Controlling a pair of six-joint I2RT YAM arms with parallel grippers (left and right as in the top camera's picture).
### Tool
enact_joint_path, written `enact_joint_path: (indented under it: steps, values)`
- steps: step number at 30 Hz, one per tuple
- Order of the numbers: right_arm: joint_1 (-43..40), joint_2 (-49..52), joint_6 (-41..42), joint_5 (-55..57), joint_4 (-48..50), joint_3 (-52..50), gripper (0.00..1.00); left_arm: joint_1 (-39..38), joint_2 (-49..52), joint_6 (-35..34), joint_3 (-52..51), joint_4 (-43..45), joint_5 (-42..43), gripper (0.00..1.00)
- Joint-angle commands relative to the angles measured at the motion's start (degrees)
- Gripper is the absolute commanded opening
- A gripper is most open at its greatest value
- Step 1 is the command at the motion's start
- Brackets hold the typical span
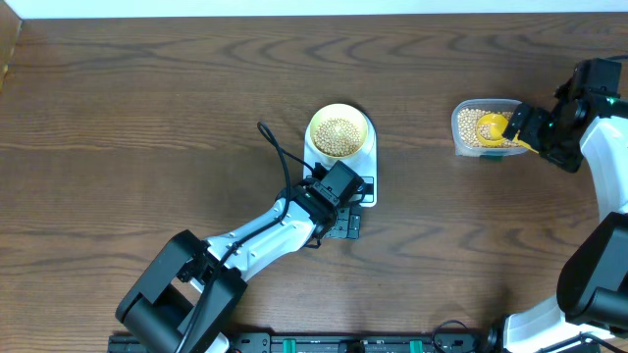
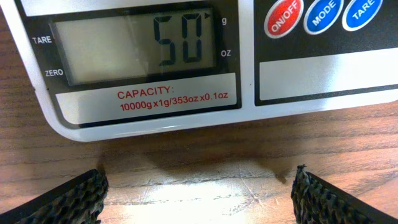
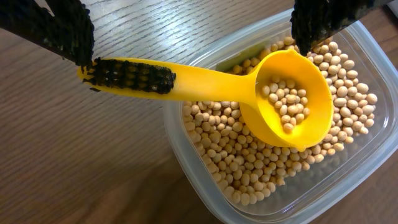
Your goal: Scoop item into bowl and weigh 50g on scale
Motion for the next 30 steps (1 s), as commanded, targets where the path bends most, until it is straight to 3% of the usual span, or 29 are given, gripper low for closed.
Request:
enact_joint_path:
  steps: [1, 30]
  values:
    - [0.07, -0.46, -0.28, -0.13, -0.04, 0.11, 0.99, -0.02, 1.46, -0.9, -2.4, -0.42, 1.18, 0.98]
    - [0.07, -0.46, -0.33, 3.76, -0.74, 0.11, 0.99, -0.02, 1.46, -0.9, -2.43, -0.42, 1.18, 0.98]
